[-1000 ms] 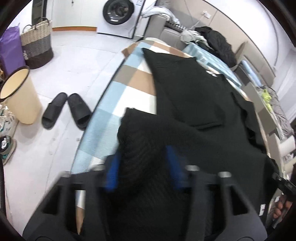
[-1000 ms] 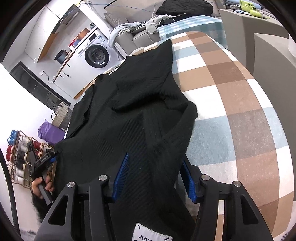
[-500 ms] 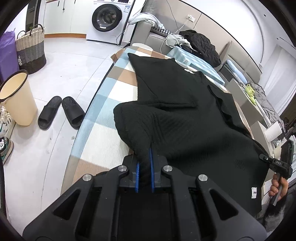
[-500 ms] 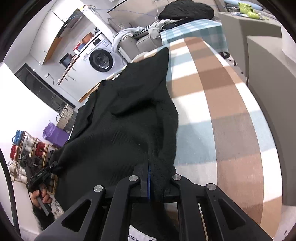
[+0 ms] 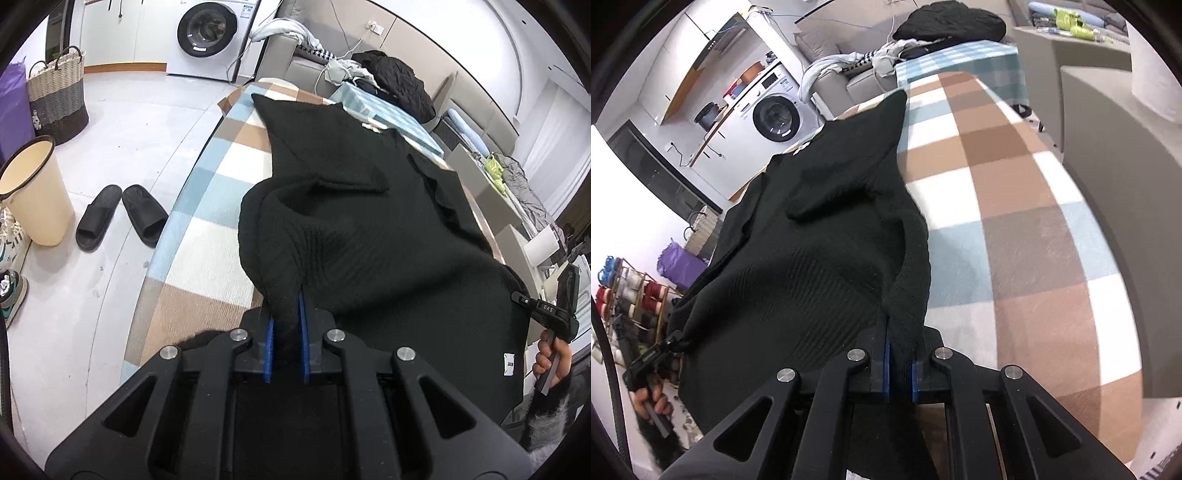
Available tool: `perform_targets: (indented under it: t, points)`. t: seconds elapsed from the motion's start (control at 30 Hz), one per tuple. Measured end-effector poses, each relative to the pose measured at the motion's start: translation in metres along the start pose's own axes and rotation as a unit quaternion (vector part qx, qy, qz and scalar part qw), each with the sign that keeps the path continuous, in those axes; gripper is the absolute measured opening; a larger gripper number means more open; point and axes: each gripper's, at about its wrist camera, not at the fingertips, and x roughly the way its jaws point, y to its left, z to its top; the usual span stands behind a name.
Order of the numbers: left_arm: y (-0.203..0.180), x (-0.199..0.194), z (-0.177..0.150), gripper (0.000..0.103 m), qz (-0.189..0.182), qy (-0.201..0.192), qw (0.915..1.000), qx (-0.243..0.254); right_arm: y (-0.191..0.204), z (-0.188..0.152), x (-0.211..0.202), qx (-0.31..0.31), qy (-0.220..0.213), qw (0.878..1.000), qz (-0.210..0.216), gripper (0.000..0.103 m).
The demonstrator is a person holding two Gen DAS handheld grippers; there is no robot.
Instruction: Fold small clothes
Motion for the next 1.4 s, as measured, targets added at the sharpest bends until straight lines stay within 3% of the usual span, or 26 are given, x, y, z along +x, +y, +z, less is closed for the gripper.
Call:
perform_targets:
  t: [0.1,0.27,0.33,0.4,0.43,0.5,0.93,1.1,1.17,1.2,1.23,1.37,1.4]
  points:
    - [-0.004,0.0,0.0,0.007,-0.006,0.005,1.0,0.006,-0.007,0.004,-0.005,0.013,-0.001,1.0,-0.005,0.007]
    - [-0.003,-0.003,-0.011,0.008,0.0,0.019,0.9997,0.013,-0.006,-0.006,-0.007,0.0,0.034,0.999,-0.011,0.007]
    - [-0.001,-0.003,-0.015,0.028,0.009,0.022,0.9997,0.01,-0.005,-0.015,-0.01,-0.005,0.033,0.999,0.001,0.013]
    - [0.003,-0.006,-0.018,0.039,0.017,0.021,0.9996,0.004,-0.007,-0.023,-0.014,-0.004,0.04,0.999,0.018,0.027]
    - [0.003,-0.008,-0.02,0.041,0.014,0.018,0.9997,0.005,-0.007,-0.029,-0.018,-0.007,0.039,0.999,0.028,0.034]
    - [0.004,-0.008,-0.023,0.045,0.019,0.015,0.9996,0.013,-0.005,-0.041,-0.026,-0.026,0.03,0.999,0.031,0.036]
    - [0.004,0.005,-0.031,0.05,0.038,0.031,0.9977,0.046,-0.007,-0.078,-0.044,-0.046,0.022,0.998,0.031,0.039]
    - [0.008,-0.002,-0.022,0.05,0.035,0.017,0.998,0.051,-0.008,-0.082,-0.048,-0.049,0.02,0.998,0.025,0.039]
    - [0.01,0.001,-0.012,0.039,0.032,0.008,0.9982,0.051,-0.007,-0.079,-0.044,-0.048,0.017,0.998,0.027,0.039]
    - [0.01,0.003,-0.008,0.027,0.03,0.003,0.9982,0.051,-0.007,-0.078,-0.043,-0.047,0.017,0.998,0.028,0.039]
    - [0.011,0.006,-0.002,0.026,0.032,0.0,0.9984,0.046,-0.006,-0.076,-0.04,-0.046,0.019,0.998,0.026,0.039]
    - [0.025,0.008,0.011,0.029,0.047,-0.015,0.9988,0.005,-0.004,-0.074,-0.04,-0.046,0.019,0.999,0.02,0.039]
    - [0.029,0.007,0.012,0.043,0.048,-0.008,0.9988,-0.004,-0.004,-0.074,-0.04,-0.045,0.019,0.999,0.02,0.039]
